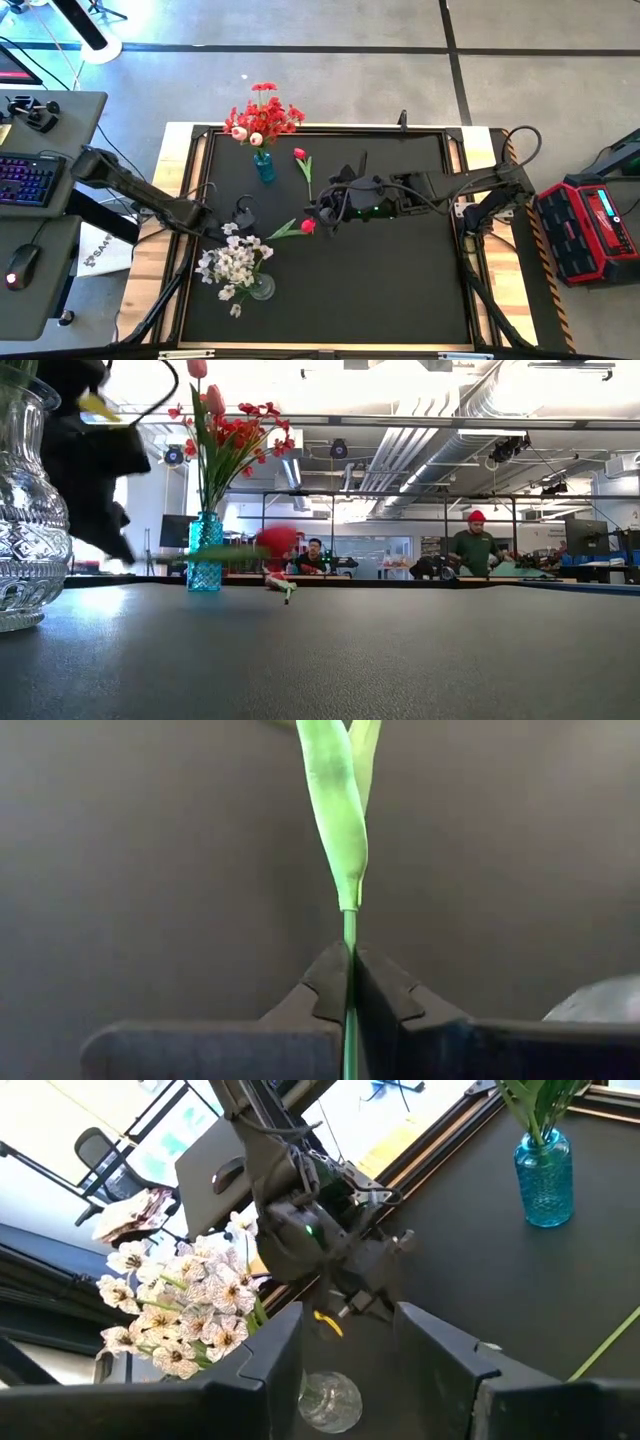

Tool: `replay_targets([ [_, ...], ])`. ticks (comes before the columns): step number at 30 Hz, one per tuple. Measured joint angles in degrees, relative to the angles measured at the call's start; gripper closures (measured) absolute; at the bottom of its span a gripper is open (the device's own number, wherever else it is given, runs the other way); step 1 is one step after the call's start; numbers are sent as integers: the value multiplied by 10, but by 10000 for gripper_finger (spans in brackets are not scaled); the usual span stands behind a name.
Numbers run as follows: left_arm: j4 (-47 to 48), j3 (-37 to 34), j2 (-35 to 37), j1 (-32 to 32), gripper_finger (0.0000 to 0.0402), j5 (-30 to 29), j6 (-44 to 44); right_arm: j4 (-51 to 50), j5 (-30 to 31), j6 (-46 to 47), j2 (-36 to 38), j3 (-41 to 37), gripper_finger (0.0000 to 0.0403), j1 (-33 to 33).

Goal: Sort flowers into vase by color
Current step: Put the bottom red flower into the transparent vase

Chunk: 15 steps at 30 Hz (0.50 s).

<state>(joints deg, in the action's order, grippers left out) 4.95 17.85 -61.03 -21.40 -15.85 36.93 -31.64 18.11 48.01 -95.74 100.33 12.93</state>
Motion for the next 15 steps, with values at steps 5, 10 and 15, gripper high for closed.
replay_targets([
  [5,-18,1,82,0,401,-20,-27,1,4,0,0,0,259,0],
  [10,-87,1,152,0,401,-23,-114,1,7,1,0,0,259,0],
  [15,-203,2,183,0,401,-11,-225,1,15,2,0,0,259,0],
])
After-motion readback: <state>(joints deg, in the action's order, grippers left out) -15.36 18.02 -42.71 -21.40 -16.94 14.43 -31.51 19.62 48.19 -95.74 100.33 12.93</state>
